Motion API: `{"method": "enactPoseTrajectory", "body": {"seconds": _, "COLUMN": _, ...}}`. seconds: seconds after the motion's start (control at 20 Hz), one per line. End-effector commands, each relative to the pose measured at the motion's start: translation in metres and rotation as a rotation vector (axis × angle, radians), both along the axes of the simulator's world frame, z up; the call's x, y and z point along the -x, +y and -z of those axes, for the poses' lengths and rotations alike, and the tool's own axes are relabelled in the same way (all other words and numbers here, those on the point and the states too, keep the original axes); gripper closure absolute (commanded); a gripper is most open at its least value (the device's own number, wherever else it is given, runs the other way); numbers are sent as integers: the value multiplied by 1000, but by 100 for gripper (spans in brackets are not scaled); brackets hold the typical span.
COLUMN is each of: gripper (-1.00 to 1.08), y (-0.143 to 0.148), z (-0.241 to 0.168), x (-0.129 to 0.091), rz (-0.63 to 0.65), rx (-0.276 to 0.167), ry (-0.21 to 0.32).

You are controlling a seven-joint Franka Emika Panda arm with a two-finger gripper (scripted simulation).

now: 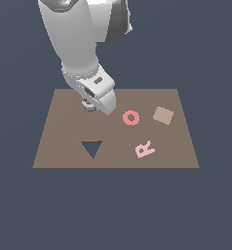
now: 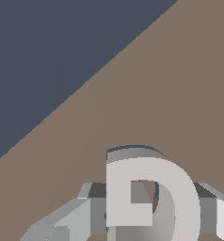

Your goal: Insert a designated object into the corresponding slot on a board.

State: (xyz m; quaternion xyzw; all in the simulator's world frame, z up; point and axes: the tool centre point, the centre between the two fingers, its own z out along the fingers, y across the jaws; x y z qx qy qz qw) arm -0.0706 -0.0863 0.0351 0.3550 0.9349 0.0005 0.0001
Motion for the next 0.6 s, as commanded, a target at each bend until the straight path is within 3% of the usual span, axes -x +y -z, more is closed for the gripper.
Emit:
{"method": "enactPoseTrajectory", "body": {"seconds": 0.0, "gripper": 108, "y": 0, "z": 4, "x": 0, "rz": -3, "rx": 0, "ry": 0}}
{"method": "enactPoseTrajectory", "body": {"seconds": 0.05, "gripper": 108, "y": 0, "z": 5, "x": 0, "rz": -3, "rx": 0, "ry": 0}}
{"method": "enactPoseTrajectory", "body": {"seconds": 0.1, "gripper": -92, "y": 0, "z": 5, "x": 0, "rz": -3, "rx": 0, "ry": 0}}
{"method": "enactPoseTrajectory", "body": {"seconds": 0.55, "gripper": -92, "y": 0, "z": 5, "x": 0, "rz": -3, "rx": 0, "ry": 0}}
